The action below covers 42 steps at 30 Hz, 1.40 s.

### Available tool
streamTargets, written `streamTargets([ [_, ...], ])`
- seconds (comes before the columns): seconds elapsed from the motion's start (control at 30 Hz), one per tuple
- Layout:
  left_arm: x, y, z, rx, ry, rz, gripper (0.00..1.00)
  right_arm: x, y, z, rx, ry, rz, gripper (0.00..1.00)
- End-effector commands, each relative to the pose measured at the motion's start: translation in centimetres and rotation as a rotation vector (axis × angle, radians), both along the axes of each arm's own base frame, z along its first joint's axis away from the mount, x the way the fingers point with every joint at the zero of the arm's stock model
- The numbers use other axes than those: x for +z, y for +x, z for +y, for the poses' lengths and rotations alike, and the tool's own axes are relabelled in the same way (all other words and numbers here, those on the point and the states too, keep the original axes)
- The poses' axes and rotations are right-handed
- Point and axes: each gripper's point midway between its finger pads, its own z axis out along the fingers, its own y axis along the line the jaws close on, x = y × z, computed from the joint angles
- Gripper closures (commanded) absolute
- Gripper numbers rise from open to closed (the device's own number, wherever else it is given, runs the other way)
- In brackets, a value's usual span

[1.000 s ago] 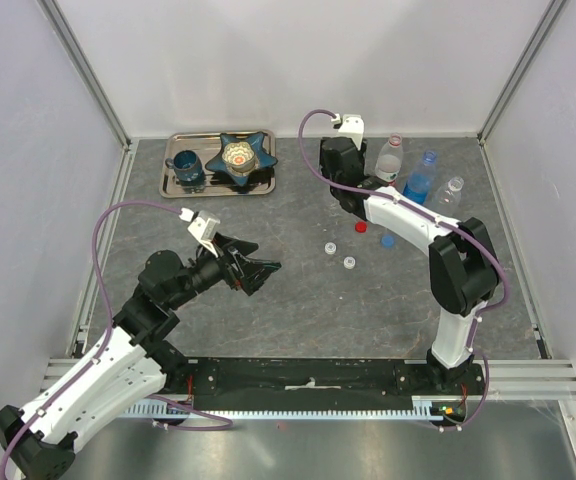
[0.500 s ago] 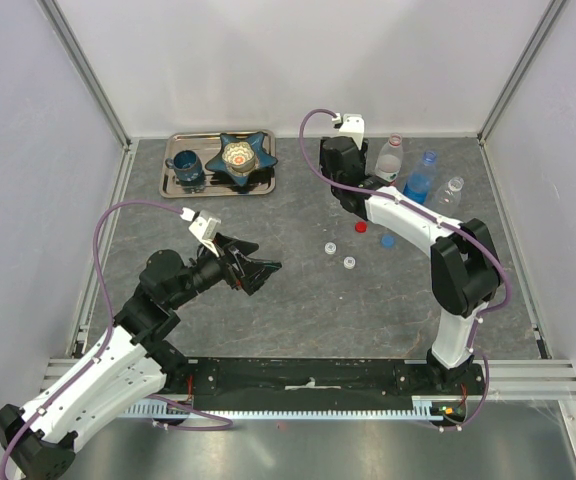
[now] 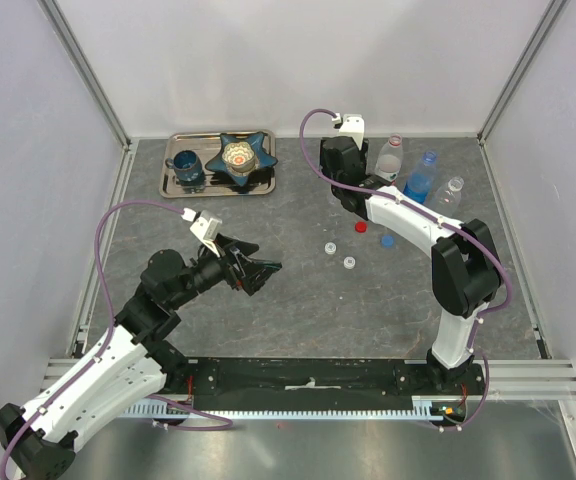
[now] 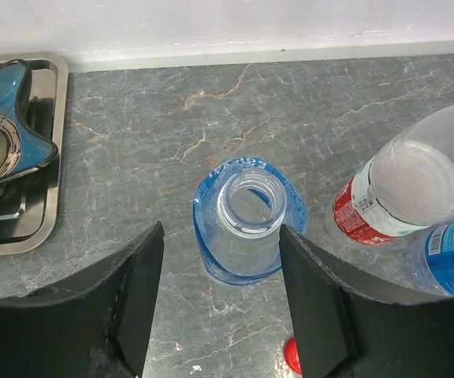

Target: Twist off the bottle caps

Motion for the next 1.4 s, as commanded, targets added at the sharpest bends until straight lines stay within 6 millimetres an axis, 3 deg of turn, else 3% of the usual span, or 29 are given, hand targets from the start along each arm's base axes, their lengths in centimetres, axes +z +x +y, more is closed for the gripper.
streamTargets([
  [0.0,0.5,-0.1,-0.1,-0.005,-0.029,-0.002,0.01,4.2,0.1,0.1,0.001,0.039,-0.074,0.32],
  [0.63,0.6,0.0,-0.2,-0.006,-0.028,-0.003,0.01,6.2,0.5,0.1,-0.002,0.035,-0.103,0.3],
  [0.87,0.5,0.0,-0.2,-0.006,-0.03,-0.003,0.01,5.0,1.5,0.0,-0.02,-0.005,-0.079,0.3],
  [1.1,0.5,0.0,0.0,0.0,-0.025,-0.007,0.01,4.2,2.4,0.1,-0.025,-0.006,-0.066,0.43],
  [1.37,0.2,0.0,-0.1,0.002,-0.023,0.0,0.01,3.0,2.5,0.3,-0.019,-0.013,-0.04,0.5],
])
